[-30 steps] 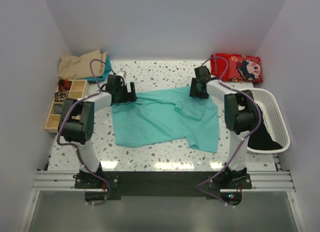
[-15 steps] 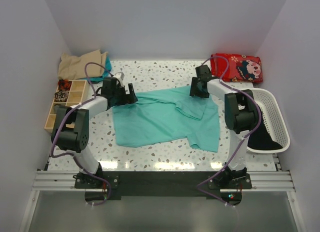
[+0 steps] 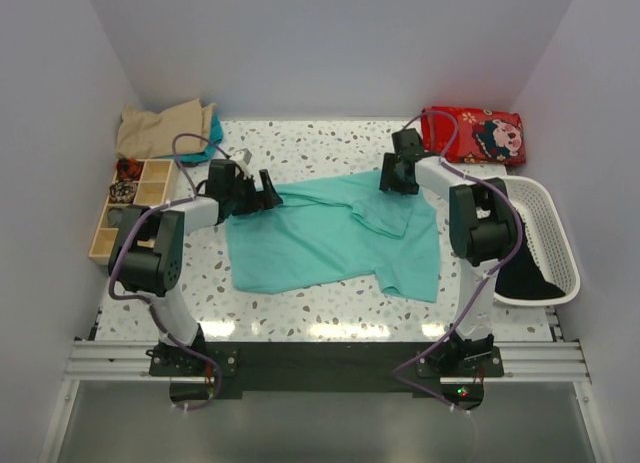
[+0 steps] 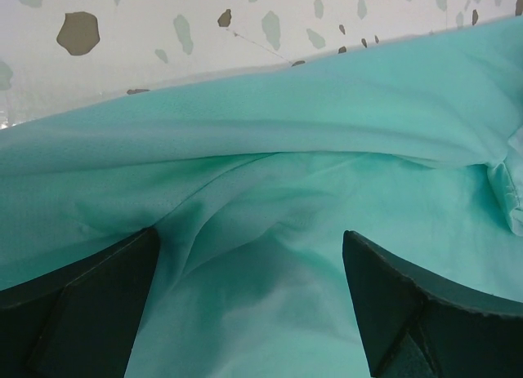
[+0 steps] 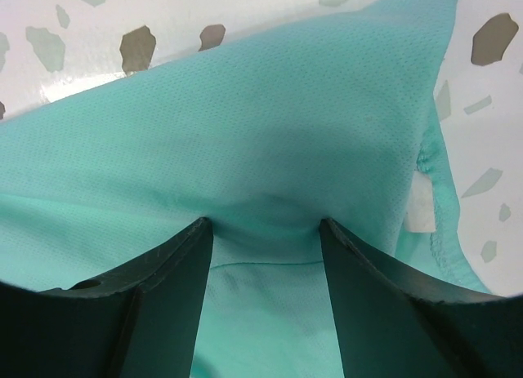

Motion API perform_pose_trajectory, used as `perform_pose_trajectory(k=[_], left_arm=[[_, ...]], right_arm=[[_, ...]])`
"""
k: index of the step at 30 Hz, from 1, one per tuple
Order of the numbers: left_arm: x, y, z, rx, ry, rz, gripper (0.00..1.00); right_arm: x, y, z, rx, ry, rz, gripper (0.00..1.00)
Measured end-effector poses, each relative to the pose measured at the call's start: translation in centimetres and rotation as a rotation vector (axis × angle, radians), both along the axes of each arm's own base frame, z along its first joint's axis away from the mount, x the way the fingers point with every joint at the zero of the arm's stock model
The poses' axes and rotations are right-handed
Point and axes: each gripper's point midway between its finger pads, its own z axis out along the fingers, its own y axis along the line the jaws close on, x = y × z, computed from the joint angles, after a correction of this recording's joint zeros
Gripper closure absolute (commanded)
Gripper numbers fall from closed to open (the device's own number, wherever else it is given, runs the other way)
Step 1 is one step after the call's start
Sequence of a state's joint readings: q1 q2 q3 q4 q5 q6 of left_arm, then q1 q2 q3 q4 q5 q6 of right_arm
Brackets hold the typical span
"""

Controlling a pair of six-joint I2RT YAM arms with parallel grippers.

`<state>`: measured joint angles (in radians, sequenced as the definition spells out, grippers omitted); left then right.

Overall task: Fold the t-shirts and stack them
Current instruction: Fold the flattened tshirt in 1/3 of the way

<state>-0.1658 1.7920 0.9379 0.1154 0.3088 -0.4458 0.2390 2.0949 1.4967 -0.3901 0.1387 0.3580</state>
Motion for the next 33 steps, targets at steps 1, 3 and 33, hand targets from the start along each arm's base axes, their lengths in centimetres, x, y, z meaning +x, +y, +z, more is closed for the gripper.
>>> perform_pose_trajectory(k=[1, 3, 33], left_arm=[[-0.1, 0.1, -0.1, 0.003, 0.005, 0.002, 0.00], [-0.5, 0.4, -0.2, 0.021, 0.023, 0.013, 0.00], [-5.9, 0.9, 3.1, 0.047, 0.088, -0.063, 0.00]], right_arm=[[0.2, 0.0, 0.0, 0.000, 0.000, 0.000, 0.41], [0.6, 0.0, 0.0, 0.001, -0.004, -0.003, 0.40], [-2.0, 0.3, 2.2, 0.106, -0.018, 0.068, 0.38]])
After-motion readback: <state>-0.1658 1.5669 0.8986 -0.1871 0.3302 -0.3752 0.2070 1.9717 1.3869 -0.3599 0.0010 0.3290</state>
